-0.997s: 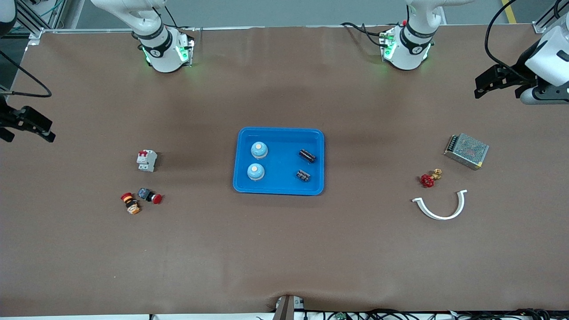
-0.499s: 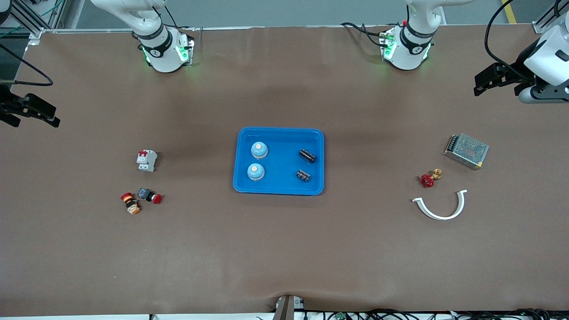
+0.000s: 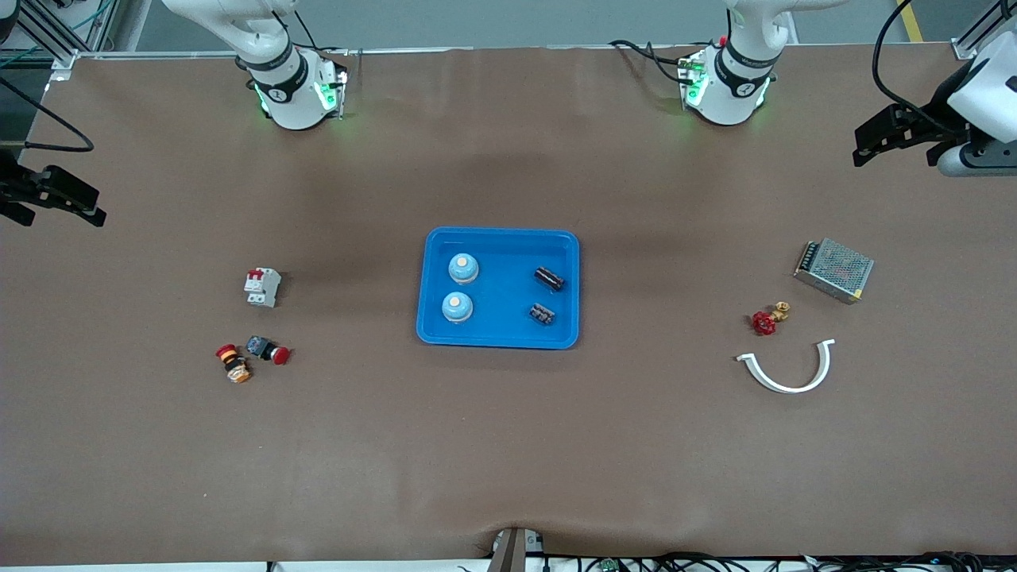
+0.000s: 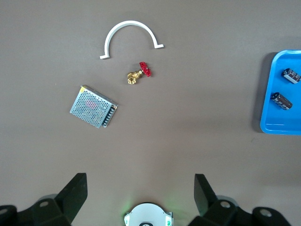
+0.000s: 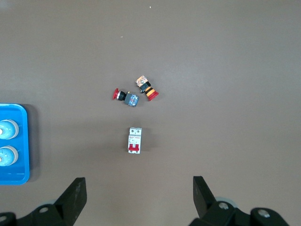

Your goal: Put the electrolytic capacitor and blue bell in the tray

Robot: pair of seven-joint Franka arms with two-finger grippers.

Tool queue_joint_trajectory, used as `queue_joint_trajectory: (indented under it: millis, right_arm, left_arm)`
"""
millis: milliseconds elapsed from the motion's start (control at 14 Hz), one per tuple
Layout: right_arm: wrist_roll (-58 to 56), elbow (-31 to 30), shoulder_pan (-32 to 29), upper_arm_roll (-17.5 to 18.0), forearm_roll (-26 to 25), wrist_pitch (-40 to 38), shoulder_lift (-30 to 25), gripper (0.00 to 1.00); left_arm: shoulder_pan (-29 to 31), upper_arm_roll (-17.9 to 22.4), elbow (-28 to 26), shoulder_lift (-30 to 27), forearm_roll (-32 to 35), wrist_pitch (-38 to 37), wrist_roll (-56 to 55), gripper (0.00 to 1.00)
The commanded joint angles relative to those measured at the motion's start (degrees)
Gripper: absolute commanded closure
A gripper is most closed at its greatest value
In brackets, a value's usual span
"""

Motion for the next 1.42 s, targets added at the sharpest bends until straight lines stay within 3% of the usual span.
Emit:
queue_joint_trajectory:
  millis: [0,570,1354]
  right_arm:
    - [0.6,-0.9,-0.6,0.6,0.5,0.0,-1.3,0.00]
    - [0.7,-1.1,-0.6,0.7,0.5,-0.1,-1.2,0.00]
    - [0.7,-1.2,-0.4,0.7,0.6,-0.4,-1.2,0.00]
  left_arm:
    - [0.3,-0.1,0.7,-0.2,-0.2,-1.0,1.2,0.00]
    - [0.1,-0.1,0.7,0.0,-0.2,3.2,1.2,0.00]
    - [0.0,-0.3,2.4,1.1,0.7,3.6,1.2,0.00]
